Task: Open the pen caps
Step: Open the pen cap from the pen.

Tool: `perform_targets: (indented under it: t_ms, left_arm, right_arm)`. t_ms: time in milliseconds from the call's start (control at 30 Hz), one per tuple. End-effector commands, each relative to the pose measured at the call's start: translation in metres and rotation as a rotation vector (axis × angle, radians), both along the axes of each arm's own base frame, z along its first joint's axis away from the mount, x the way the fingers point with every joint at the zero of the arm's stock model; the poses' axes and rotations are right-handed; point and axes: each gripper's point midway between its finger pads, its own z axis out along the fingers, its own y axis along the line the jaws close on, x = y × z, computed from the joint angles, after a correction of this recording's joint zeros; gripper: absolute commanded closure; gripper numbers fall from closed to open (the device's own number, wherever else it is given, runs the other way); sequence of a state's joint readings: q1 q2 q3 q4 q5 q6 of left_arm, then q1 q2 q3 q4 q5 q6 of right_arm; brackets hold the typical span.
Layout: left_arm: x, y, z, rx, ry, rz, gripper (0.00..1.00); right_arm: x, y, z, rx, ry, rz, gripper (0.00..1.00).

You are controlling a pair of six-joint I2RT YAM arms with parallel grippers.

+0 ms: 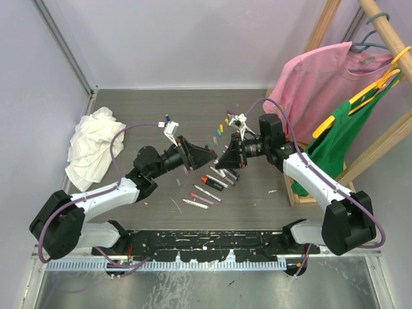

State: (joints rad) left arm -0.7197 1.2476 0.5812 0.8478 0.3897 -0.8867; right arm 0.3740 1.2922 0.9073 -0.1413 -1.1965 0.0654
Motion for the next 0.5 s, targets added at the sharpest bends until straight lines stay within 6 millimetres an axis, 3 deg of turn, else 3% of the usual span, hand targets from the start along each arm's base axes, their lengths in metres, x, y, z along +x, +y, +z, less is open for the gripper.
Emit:
perform_targets:
  t_ms: [0,367,467]
  left_arm:
    - [0.002,-0.006,0.022,-0.026,-0.042,-0.011,0.6]
    - [0.01,-0.007,0.014,0.004,-0.021,0.039,0.97]
    - [0.021,-0.002,0.018,0.007,-0.044,0.105,1.0]
  right_arm:
    - [0.005,0.004,0.016,0.021,-0.065,0.008,0.99]
    - [0.009,0.005,0.011,-0.008,-0.065,-0.019,0.99]
    - [0.01,0.006,0.008,-0.016,-0.055,-0.019,0.99]
